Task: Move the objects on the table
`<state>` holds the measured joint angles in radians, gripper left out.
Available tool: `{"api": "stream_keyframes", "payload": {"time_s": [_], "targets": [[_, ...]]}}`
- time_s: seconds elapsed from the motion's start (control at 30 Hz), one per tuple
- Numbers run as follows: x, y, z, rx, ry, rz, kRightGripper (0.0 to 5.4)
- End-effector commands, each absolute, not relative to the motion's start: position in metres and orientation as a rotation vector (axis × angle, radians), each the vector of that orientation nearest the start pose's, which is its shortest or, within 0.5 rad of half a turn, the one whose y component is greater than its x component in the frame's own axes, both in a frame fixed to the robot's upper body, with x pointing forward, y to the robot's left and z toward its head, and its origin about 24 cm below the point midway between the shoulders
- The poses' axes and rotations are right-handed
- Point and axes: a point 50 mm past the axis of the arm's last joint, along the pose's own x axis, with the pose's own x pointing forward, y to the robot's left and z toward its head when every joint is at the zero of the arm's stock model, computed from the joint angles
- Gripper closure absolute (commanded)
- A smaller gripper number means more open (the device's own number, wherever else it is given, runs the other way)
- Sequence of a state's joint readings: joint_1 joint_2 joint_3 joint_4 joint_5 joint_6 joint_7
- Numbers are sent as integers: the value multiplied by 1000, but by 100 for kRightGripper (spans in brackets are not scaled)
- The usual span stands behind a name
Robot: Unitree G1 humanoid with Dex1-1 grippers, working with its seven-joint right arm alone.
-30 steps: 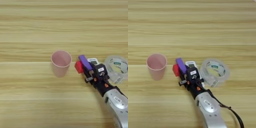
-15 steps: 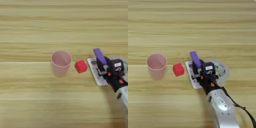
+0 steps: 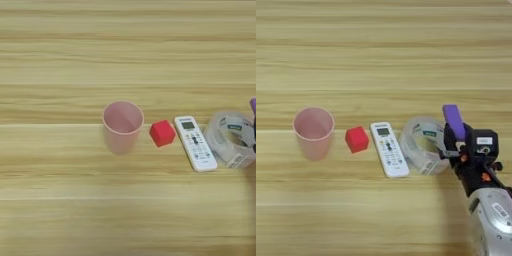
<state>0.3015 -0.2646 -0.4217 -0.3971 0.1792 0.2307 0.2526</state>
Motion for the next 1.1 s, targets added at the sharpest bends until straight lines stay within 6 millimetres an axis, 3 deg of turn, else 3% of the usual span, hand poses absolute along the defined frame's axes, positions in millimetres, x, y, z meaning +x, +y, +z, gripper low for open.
{"api": "stream_keyframes", "payload": {"time_s": [0.03, 0.43, 1.1], "targets": [[182, -289, 106, -246, -23, -171, 399], [177, -318, 97, -265, 44, -278, 399], [180, -309, 62, -277, 203, -212, 399]]}}
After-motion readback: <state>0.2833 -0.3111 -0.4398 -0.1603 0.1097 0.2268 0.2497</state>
